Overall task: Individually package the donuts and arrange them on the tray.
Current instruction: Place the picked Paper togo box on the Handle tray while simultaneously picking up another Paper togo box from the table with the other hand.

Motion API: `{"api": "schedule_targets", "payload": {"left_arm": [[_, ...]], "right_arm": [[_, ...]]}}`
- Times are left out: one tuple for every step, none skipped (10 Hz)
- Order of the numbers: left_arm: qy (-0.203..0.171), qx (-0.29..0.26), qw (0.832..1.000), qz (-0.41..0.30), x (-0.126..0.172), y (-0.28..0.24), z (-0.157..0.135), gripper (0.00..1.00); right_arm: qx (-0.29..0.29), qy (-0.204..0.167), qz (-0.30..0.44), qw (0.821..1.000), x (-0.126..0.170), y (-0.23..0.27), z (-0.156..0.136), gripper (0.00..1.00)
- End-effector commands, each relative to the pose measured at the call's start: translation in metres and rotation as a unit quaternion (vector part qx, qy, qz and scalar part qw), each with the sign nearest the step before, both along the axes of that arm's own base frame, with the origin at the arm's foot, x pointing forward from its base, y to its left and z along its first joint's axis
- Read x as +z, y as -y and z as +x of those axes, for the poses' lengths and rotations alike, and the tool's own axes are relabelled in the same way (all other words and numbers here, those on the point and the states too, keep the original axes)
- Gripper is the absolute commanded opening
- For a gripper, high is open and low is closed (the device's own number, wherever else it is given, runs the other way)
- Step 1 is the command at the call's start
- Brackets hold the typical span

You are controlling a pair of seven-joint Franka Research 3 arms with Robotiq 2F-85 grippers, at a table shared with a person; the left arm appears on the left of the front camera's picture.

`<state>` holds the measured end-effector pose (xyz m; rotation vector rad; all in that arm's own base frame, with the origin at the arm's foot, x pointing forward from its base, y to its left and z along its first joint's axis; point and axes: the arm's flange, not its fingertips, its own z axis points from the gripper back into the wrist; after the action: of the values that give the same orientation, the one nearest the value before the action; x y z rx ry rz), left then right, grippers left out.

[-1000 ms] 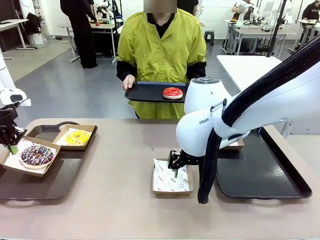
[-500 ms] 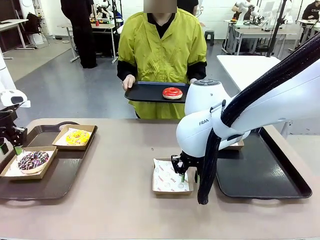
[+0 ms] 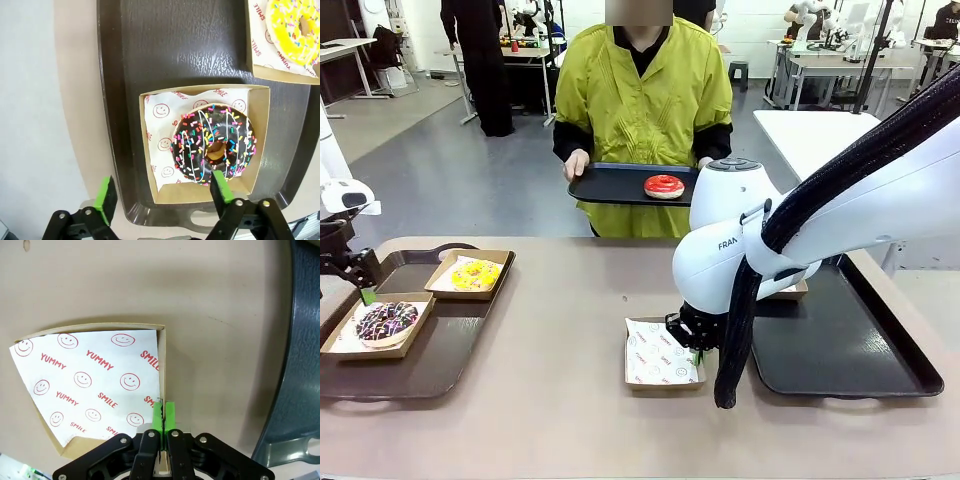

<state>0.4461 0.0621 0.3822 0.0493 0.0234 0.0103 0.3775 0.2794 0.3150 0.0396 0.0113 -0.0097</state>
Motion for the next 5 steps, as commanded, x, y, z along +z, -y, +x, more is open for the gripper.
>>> {"api": "schedule_targets", "payload": {"left_arm": [[0.000,0.007,1.000,0.010,0.001,0.000,-0.004,1.00],[0.000,0.007,1.000,0.010,0.001,0.000,-0.004,1.00],[0.003,0.011,1.000,0.005,0.004,0.000,-0.004,1.00],[-0.003,0.016,0.999,-0.027,0.014,0.000,-0.003,1.00],[0.010,0.028,0.996,-0.084,0.037,-0.003,-0.003,1.00]], "right_arm": [[-0.012,0.005,0.020,1.000,-0.003,-0.002,-0.002,0.00],[-0.012,0.005,0.020,1.000,-0.003,-0.002,-0.002,0.00],[-0.011,0.008,0.019,1.000,-0.002,-0.003,-0.003,0.00],[-0.005,-0.010,0.033,0.999,0.006,-0.003,-0.002,0.00],[0.002,0.001,0.030,1.000,0.027,-0.003,0.000,0.00]]}}
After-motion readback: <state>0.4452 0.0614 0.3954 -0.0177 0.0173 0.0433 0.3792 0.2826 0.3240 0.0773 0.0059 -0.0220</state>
